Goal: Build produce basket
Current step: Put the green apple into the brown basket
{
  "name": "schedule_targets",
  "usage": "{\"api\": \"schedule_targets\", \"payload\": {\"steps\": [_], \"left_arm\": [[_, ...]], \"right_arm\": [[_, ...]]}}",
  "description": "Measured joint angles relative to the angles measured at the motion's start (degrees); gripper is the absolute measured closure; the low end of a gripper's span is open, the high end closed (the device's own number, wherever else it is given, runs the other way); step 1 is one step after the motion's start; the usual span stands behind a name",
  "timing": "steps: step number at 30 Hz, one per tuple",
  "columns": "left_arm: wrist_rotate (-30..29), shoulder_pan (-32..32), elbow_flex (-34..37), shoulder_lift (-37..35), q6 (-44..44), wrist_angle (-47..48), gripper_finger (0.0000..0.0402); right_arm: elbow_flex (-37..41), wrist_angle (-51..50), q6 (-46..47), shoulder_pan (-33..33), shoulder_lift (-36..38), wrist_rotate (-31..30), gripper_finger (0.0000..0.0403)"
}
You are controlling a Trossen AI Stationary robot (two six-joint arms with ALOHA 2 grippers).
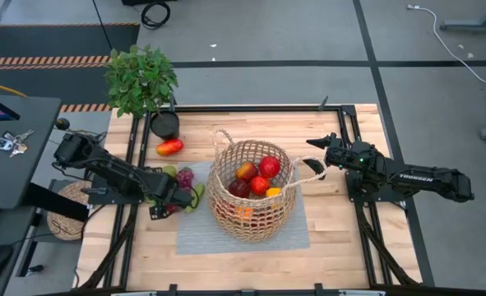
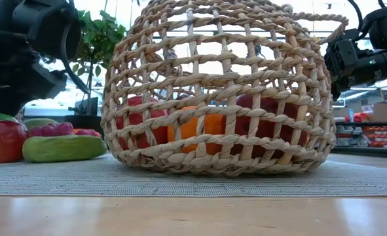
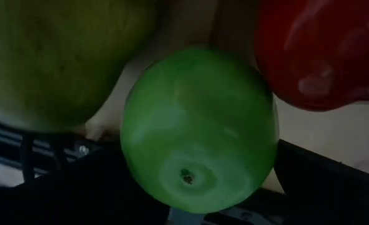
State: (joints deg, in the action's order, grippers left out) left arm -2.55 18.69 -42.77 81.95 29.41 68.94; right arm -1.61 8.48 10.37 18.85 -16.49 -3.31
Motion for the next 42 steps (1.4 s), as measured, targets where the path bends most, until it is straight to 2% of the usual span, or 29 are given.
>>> {"api": "schedule_targets", "payload": {"steps": [9, 14, 20, 23, 28, 32, 35, 42], "left_arm": [[-0.62, 1.52, -0.08, -0.09, 1.87, -2.76, 0.0020], [-0.65, 2.17, -0.10, -0.07, 3.97, -2.76, 0.0042], [0.03, 2.17, -1.94, 0.15, 6.00, -0.63, 0.0045], [-2.08, 2.19, -5.61, 0.15, 6.00, 3.78, 0.0046], [-9.92, 2.15, -15.12, 0.15, 7.38, 13.96, 0.0047], [-15.83, 2.13, -24.45, 0.13, 9.34, 18.62, 0.0047], [-18.12, 2.10, -31.36, 0.11, 10.44, 18.25, 0.0047], [-18.24, 2.25, -44.61, 0.09, 14.53, 14.48, 0.0047]], "right_arm": [[0.00, 0.01, 0.00, 0.00, 0.00, 0.00, 0.0009], [0.00, 0.01, 0.00, 0.00, 0.00, 0.00, 0.0009], [0.00, 0.01, 0.00, 0.00, 0.00, 0.00, 0.0009], [0.00, 0.01, 0.00, 0.00, 0.00, 0.00, 0.0009], [0.00, -0.01, 0.00, 0.00, 0.00, 0.00, 0.0009], [0.00, 0.01, 0.00, 0.00, 0.00, 0.00, 0.0009], [0.00, 0.00, 0.00, 0.00, 0.00, 0.00, 0.0009], [0.00, 0.01, 0.00, 0.00, 0.00, 0.00, 0.0009]]}}
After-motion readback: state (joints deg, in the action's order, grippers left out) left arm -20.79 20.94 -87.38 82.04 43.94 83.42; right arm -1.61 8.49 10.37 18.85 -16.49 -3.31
